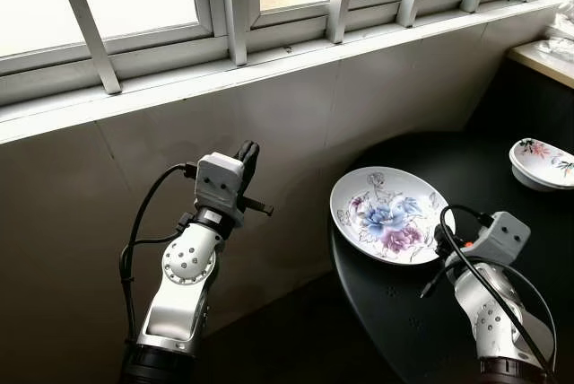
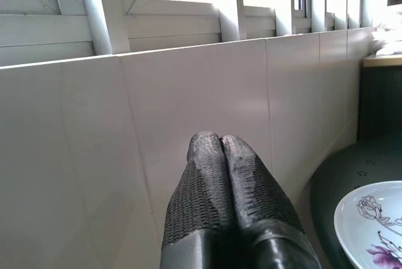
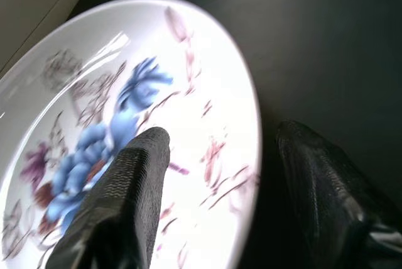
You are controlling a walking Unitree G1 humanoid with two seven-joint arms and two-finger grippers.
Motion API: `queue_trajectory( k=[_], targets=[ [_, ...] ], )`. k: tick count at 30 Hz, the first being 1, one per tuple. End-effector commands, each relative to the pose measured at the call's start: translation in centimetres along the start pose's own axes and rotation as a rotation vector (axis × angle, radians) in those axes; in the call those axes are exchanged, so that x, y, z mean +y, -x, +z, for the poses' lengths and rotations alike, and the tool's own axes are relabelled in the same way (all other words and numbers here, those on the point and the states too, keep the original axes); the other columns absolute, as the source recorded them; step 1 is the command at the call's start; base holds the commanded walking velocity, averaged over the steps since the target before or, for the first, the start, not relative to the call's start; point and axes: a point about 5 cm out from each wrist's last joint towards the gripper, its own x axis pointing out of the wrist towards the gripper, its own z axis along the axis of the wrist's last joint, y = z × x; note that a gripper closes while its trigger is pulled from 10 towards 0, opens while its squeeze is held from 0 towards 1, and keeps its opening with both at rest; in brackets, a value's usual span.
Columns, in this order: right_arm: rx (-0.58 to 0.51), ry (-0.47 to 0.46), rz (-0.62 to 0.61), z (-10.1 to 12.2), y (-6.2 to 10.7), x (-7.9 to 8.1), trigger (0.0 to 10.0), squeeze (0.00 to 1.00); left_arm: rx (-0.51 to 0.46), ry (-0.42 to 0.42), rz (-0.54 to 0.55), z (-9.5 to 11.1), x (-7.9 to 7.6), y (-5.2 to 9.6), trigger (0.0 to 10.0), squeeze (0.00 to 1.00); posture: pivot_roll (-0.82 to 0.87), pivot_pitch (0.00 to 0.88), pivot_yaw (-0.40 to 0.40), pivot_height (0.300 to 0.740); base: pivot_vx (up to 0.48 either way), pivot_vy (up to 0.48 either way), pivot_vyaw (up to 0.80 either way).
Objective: Kitchen organization
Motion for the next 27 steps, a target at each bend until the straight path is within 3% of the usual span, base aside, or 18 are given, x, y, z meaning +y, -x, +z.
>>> queue_trajectory(
  k=[1,7,16,17,18,19,20,27],
  targets=[
    [0.016,-0.014,0.015,0.0,-0.1,0.0,10.0,0.0,0.007,-0.006,-0.011,0.0,-0.3,-0.2,10.0,0.0,0.11,0.0,-0.054,0.74,0.0,0.0,0.0],
    [0.09,-0.091,-0.014,-1.0,-0.5,-0.7,10.0,0.0,0.009,-0.007,-0.013,-0.1,-0.3,-0.2,10.0,0.0,0.11,0.0,-0.054,0.74,0.0,0.0,0.0],
    [0.117,-0.141,0.018,-1.4,-0.9,-0.8,9.9,0.0,0.017,-0.009,-0.018,-0.2,-0.3,-0.2,10.0,0.0,0.11,0.0,-0.051,0.74,0.0,0.0,0.0],
    [0.12,-0.142,0.026,-1.4,-0.9,-0.7,7.8,0.0,0.017,-0.009,-0.018,-0.2,-0.3,-0.2,10.0,0.0,0.11,0.0,-0.051,0.74,0.0,0.0,0.0],
    [0.122,-0.143,0.029,-1.5,-1.0,-0.7,7.3,0.0,0.017,-0.009,-0.018,-0.2,-0.3,-0.2,10.0,0.0,0.11,0.0,-0.052,0.74,0.0,0.0,0.0],
    [0.122,-0.146,0.036,-1.5,-1.0,-0.7,5.0,0.0,0.018,-0.009,-0.018,-0.2,-0.3,-0.2,10.0,0.0,0.11,0.0,-0.052,0.74,0.0,0.0,0.0],
    [0.121,-0.152,0.044,-1.5,-1.0,-0.6,0.0,0.0,0.019,-0.009,-0.018,-0.2,-0.3,-0.2,10.0,0.0,0.11,0.0,-0.052,0.74,0.0,0.0,0.0],
    [0.135,-0.153,0.056,-1.6,-1.1,-0.5,0.0,0.0,0.023,-0.008,-0.02,-0.3,-0.4,-0.2,10.0,0.0,0.11,0.0,-0.052,0.74,0.0,0.0,0.0]
  ],
)
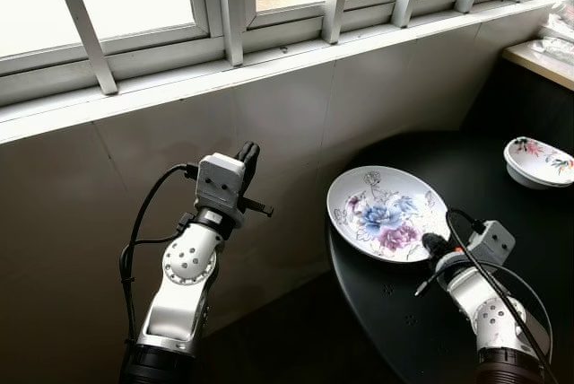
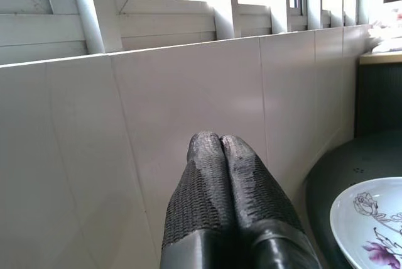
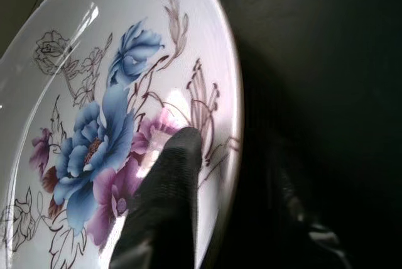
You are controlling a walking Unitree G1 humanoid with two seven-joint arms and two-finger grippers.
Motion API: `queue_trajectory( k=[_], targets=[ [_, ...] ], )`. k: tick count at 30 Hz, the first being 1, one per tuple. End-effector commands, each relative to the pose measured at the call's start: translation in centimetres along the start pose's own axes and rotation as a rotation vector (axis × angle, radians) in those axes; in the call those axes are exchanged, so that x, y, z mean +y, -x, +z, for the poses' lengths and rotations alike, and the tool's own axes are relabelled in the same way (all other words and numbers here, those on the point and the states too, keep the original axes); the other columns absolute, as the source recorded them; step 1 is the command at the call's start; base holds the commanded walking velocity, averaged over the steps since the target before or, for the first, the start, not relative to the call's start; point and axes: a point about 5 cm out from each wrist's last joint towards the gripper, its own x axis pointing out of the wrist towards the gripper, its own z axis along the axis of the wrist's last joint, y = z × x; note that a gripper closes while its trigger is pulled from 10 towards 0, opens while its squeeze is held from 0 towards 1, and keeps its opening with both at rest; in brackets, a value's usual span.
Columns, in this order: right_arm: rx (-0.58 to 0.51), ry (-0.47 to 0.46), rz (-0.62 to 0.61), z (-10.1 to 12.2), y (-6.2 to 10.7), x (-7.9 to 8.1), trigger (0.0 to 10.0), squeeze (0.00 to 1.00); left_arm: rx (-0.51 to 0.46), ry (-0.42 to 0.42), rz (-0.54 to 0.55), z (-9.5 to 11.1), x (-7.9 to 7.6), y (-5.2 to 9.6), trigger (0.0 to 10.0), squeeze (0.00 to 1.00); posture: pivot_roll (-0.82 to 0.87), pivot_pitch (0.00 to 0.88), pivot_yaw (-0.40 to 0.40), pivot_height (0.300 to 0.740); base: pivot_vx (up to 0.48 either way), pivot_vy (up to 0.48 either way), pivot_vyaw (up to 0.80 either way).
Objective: Kitchen organization
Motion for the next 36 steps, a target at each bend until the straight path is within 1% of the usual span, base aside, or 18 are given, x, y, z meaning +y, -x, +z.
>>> queue_trajectory(
  k=[1,9,13,14,15,16,17,18,22,24,25,26,27,29,32,33,34,36],
  targets=[
    [0.029,-0.017,0.008,-0.4,-0.2,0.0,0.0,0.0,0.016,-0.002,-0.018,-0.2,-0.4,-0.2,10.0,0.0,0.11,0.0,-0.051,0.74,0.0,0.0,0.0],
    [0.027,-0.015,0.001,-0.4,-0.2,-0.2,0.0,0.0,0.024,-0.003,-0.02,-0.4,-0.6,-0.2,10.0,0.0,0.11,0.0,-0.052,0.74,0.0,0.0,0.0],
    [-0.044,-0.014,0.021,0.3,-0.1,0.0,0.0,0.0,0.025,-0.004,-0.017,-0.4,-0.5,-0.1,10.0,0.0,0.11,0.0,-0.053,0.74,0.0,0.0,0.0],
    [-0.096,-0.027,0.062,0.9,0.2,0.5,0.0,0.0,0.025,-0.005,-0.016,-0.4,-0.5,-0.1,10.0,0.0,0.11,0.0,-0.054,0.74,0.0,0.0,0.0],
    [-0.115,-0.033,0.077,1.0,0.3,0.7,0.0,0.0,0.025,-0.006,-0.015,-0.4,-0.5,-0.1,10.0,0.0,0.11,0.0,-0.054,0.74,0.0,0.0,0.0],
    [-0.188,-0.045,0.111,1.7,0.7,1.0,0.0,0.0,0.025,-0.007,-0.013,-0.4,-0.5,-0.1,10.0,0.0,0.11,0.0,-0.053,0.74,0.0,0.0,0.0],
    [-0.188,-0.045,0.111,1.7,0.7,1.0,0.0,0.0,0.025,-0.007,-0.013,-0.4,-0.5,-0.1,10.0,0.0,0.11,0.0,-0.053,0.74,0.0,0.0,0.0],
    [-0.245,-0.056,0.134,2.3,1.1,1.2,0.0,0.0,0.026,-0.008,-0.011,-0.5,-0.4,-0.1,10.0,0.0,0.11,0.0,-0.052,0.74,0.0,0.0,0.0],
    [-0.292,-0.026,0.163,2.4,1.6,1.7,0.0,0.0,0.032,-0.009,-0.005,-0.6,-0.3,-0.1,10.0,0.0,0.11,0.0,-0.047,0.74,0.0,0.0,0.0],
    [-0.343,0.014,0.157,2.6,1.9,1.9,0.0,0.0,0.04,-0.01,0.0,-0.7,-0.1,-0.1,10.0,0.0,0.11,0.0,-0.045,0.74,0.0,0.0,0.0],
    [-0.389,0.066,0.16,2.8,2.2,2.0,0.0,0.0,0.046,-0.007,0.003,-0.8,-0.1,-0.1,10.0,0.0,0.11,0.0,-0.045,0.74,0.0,0.0,0.8],
    [-0.389,0.066,0.16,2.8,2.2,2.0,0.0,0.0,0.046,-0.007,0.003,-0.8,-0.1,-0.1,10.0,0.0,0.11,0.0,-0.045,0.74,0.0,0.0,0.8],
    [-0.421,0.105,0.153,2.8,2.3,2.1,0.0,0.0,0.055,-0.008,0.004,-0.9,0.0,-0.1,10.0,0.0,0.11,0.0,-0.042,0.74,0.0,0.0,0.8],
    [-0.441,0.129,0.145,2.7,2.4,2.1,0.0,0.0,0.063,-0.009,0.004,-1.0,0.0,-0.1,10.0,0.0,0.11,0.0,-0.041,0.74,0.0,0.0,0.8],
    [-0.493,0.214,0.167,2.7,2.7,2.9,0.0,0.0,0.074,-0.004,-0.007,-1.2,-0.1,-0.1,10.0,0.0,0.11,0.0,-0.042,0.74,0.0,0.0,0.8],
    [-0.493,0.214,0.167,2.7,2.7,2.9,0.0,0.0,0.074,-0.004,-0.007,-1.2,-0.1,-0.1,10.0,0.0,0.11,0.0,-0.042,0.74,0.0,0.0,0.8],
    [-0.509,0.242,0.181,2.5,2.8,3.3,0.0,0.0,0.081,-0.003,-0.017,-1.2,-0.1,0.0,10.0,0.0,0.11,0.0,-0.043,0.74,0.0,0.0,0.8],
    [-0.517,0.259,0.189,2.4,2.9,3.4,0.0,0.0,0.083,-0.003,-0.023,-1.2,-0.2,0.0,10.0,0.0,0.12,0.0,-0.043,0.74,0.0,0.0,0.8]
  ],
)
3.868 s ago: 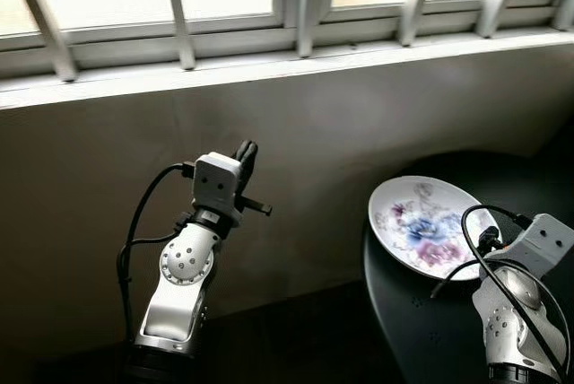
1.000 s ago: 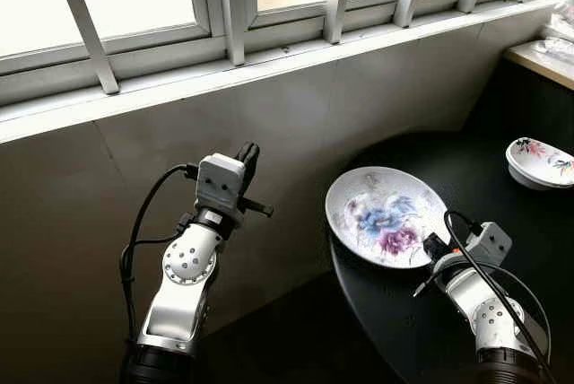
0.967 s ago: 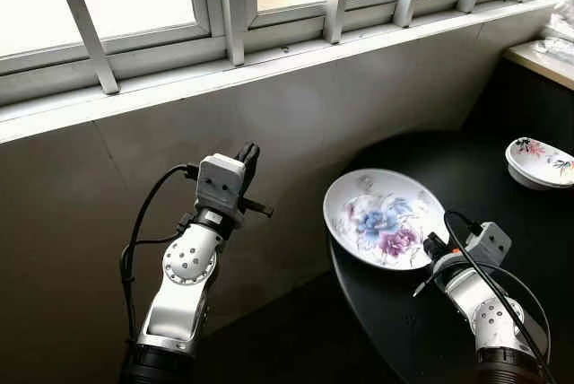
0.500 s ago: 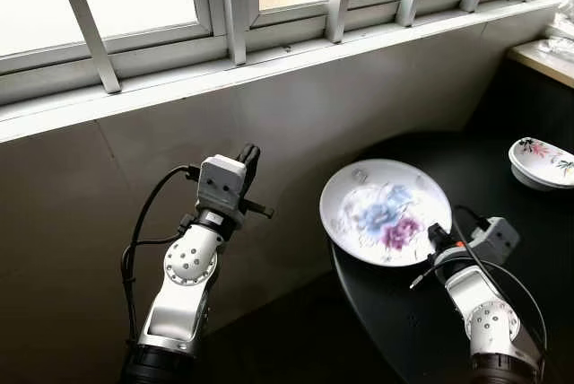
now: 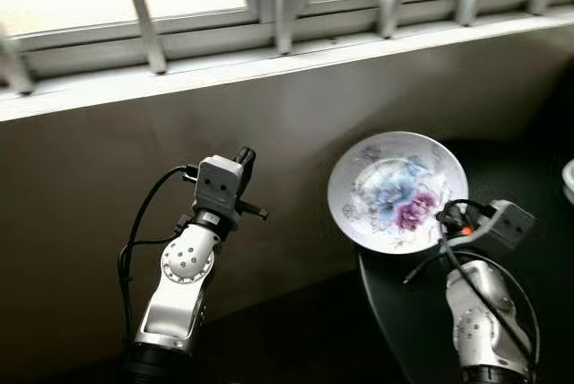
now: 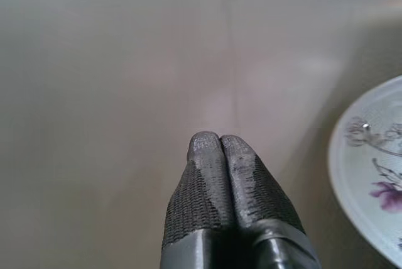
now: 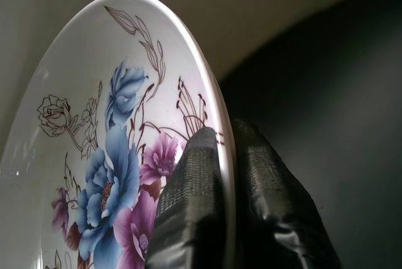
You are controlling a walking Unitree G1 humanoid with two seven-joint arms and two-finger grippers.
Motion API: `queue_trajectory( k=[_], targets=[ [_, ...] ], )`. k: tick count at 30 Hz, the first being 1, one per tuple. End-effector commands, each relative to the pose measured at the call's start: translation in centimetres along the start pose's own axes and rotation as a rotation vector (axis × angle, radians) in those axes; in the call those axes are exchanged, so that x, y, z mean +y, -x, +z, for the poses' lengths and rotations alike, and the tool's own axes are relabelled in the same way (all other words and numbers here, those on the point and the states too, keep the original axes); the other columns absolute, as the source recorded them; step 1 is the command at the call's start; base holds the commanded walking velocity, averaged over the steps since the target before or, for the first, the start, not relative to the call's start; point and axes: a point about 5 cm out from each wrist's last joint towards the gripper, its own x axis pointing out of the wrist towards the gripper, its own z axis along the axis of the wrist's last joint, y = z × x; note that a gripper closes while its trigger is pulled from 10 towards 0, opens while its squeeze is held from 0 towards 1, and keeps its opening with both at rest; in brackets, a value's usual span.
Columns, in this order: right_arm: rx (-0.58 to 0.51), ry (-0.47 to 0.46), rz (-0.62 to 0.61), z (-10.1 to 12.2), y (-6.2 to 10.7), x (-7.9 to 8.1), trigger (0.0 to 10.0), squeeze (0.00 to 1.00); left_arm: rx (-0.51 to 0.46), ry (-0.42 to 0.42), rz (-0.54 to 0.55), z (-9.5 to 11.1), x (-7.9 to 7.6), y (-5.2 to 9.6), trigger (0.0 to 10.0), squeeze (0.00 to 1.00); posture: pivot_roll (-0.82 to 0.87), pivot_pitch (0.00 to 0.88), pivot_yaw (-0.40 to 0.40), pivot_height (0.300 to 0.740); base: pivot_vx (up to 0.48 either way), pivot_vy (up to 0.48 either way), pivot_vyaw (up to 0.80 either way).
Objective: Kitchen organization
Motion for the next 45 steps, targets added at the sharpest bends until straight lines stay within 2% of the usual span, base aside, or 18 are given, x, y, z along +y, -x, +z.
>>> queue_trajectory(
  k=[1,15,22,27,37,43,45],
  targets=[
    [-0.067,0.022,0.006,1.1,0.2,0.0,0.0,0.0,0.019,-0.001,-0.024,-0.2,-0.4,0.0,10.0,0.0,0.12,0.0,-0.042,0.74,0.0,0.0,0.8],
    [-0.068,0.047,0.084,0.7,0.2,0.9,0.0,0.0,0.02,0.003,-0.049,-0.1,-0.7,0.0,10.0,0.0,0.11,0.0,-0.042,0.74,0.0,0.466,0.8],
    [-0.011,0.019,0.182,0.0,0.3,1.7,0.0,0.0,0.019,0.002,-0.049,-0.1,-0.8,0.1,10.0,0.0,0.11,0.0,-0.044,0.74,0.0,0.463,0.8],
    [0.029,0.018,0.247,-0.4,0.4,2.3,0.0,0.0,0.018,0.006,-0.044,-0.1,-0.8,0.1,10.0,0.0,0.11,0.0,-0.044,0.74,0.0,0.0,0.8],
    [0.034,0.021,0.264,-0.3,0.3,2.3,0.0,0.0,-0.002,-0.006,-0.039,0.1,-0.8,0.0,10.0,0.0,0.11,0.0,-0.047,0.74,0.0,0.0,0.8],
    [-0.008,0.014,0.294,0.4,0.4,3.2,0.0,0.0,-0.022,-0.012,-0.026,0.4,-0.5,0.0,10.0,0.0,0.11,0.0,-0.045,0.74,0.0,0.0,0.8],
    [-0.027,0.0,0.325,0.8,0.6,4.1,0.0,0.0,-0.024,-0.014,-0.021,0.5,-0.4,-0.1,10.0,0.0,0.12,0.0,-0.046,0.74,0.0,0.0,0.8]
  ],
)
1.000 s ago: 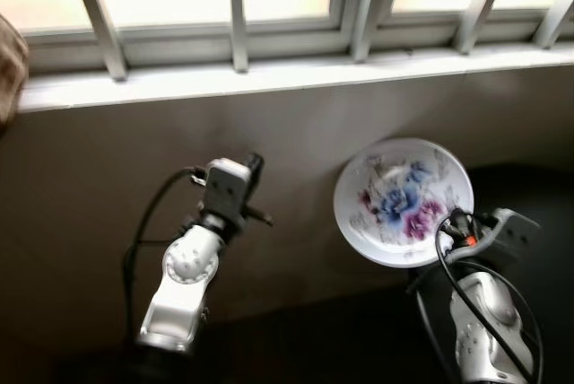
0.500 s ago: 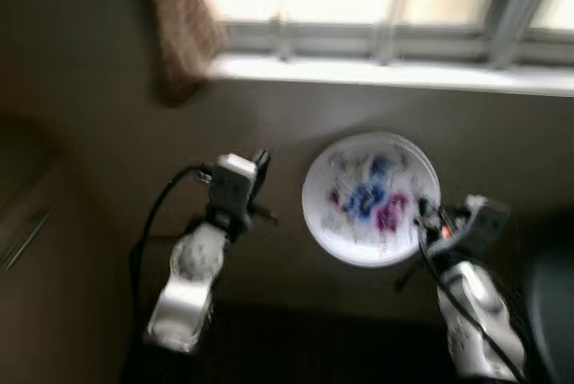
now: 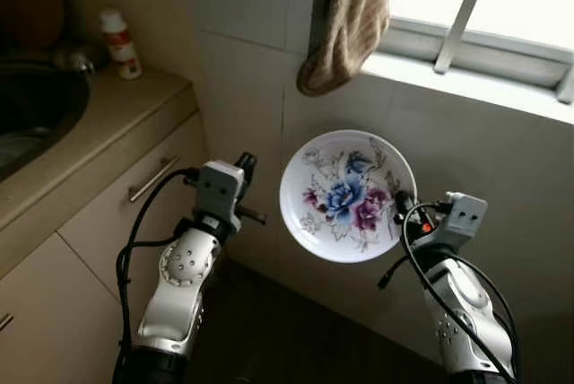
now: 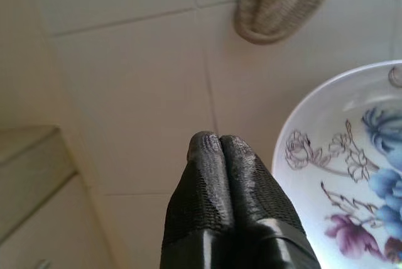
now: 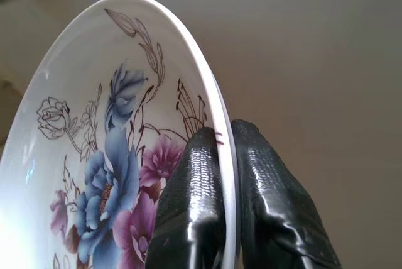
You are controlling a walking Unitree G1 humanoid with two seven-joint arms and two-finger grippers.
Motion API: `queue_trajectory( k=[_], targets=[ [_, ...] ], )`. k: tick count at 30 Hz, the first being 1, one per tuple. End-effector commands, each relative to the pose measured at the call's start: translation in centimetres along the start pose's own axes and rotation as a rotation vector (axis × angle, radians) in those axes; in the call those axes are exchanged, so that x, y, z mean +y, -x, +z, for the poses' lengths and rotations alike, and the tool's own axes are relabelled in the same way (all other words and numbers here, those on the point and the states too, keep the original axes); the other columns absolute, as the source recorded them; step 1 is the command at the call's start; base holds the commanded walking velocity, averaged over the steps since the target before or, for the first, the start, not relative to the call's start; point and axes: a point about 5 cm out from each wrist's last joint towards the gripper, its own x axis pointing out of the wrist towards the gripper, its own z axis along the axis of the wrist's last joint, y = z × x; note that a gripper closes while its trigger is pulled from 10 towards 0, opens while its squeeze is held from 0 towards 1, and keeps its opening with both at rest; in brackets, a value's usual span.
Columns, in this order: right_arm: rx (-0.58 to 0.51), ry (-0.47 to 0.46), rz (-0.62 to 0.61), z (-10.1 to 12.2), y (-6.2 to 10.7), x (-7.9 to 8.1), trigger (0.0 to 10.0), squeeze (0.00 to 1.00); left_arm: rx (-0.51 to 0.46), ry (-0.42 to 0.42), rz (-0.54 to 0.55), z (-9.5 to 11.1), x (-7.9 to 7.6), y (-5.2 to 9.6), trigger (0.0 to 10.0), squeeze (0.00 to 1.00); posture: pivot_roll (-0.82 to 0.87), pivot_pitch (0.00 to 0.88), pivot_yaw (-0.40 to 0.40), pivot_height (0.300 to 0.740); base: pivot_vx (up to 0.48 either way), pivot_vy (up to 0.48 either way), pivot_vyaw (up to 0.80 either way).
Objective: Kitchen organization
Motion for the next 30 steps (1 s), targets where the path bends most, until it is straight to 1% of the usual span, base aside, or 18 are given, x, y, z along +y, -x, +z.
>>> queue_trajectory(
  k=[1,4,6,12,20,24,30],
  targets=[
    [-0.071,-0.016,0.044,1.5,-0.3,1.1,0.0,0.0,-0.019,-0.011,-0.013,0.4,-0.3,-0.3,10.0,0.0,0.12,0.0,-0.046,0.74,0.0,0.0,0.8],
    [-0.08,-0.013,0.053,1.7,-0.4,1.3,0.0,0.0,-0.02,-0.012,-0.012,0.4,-0.3,-0.3,10.0,0.0,0.12,0.0,-0.046,0.74,0.0,0.0,0.8],
    [-0.109,0.001,0.085,2.4,-0.6,2.0,0.0,0.0,-0.021,-0.015,-0.01,0.4,-0.2,-0.3,10.0,0.0,0.12,0.0,-0.045,0.74,0.0,0.0,0.8],
    [-0.128,0.022,0.11,3.0,-0.6,2.6,0.0,0.0,-0.024,-0.017,-0.008,0.4,-0.2,-0.3,10.0,0.0,0.12,0.0,-0.044,0.74,0.0,0.0,0.8],
    [-0.153,0.023,0.13,3.7,-0.8,3.2,0.0,0.0,-0.026,-0.02,-0.007,0.4,-0.2,-0.4,10.0,0.0,0.12,0.0,-0.042,0.74,0.0,0.0,0.8],
    [-0.165,0.066,0.147,4.2,-0.9,3.7,0.0,0.0,-0.033,-0.021,0.003,0.5,-0.1,-0.4,10.0,0.0,0.12,0.0,-0.042,0.74,0.0,0.0,0.8],
    [-0.179,0.106,0.166,4.4,-1.1,4.2,0.0,0.0,-0.035,-0.022,0.006,0.5,0.0,-0.4,10.0,0.0,0.13,0.0,-0.044,0.74,0.0,0.0,0.8]
  ],
)
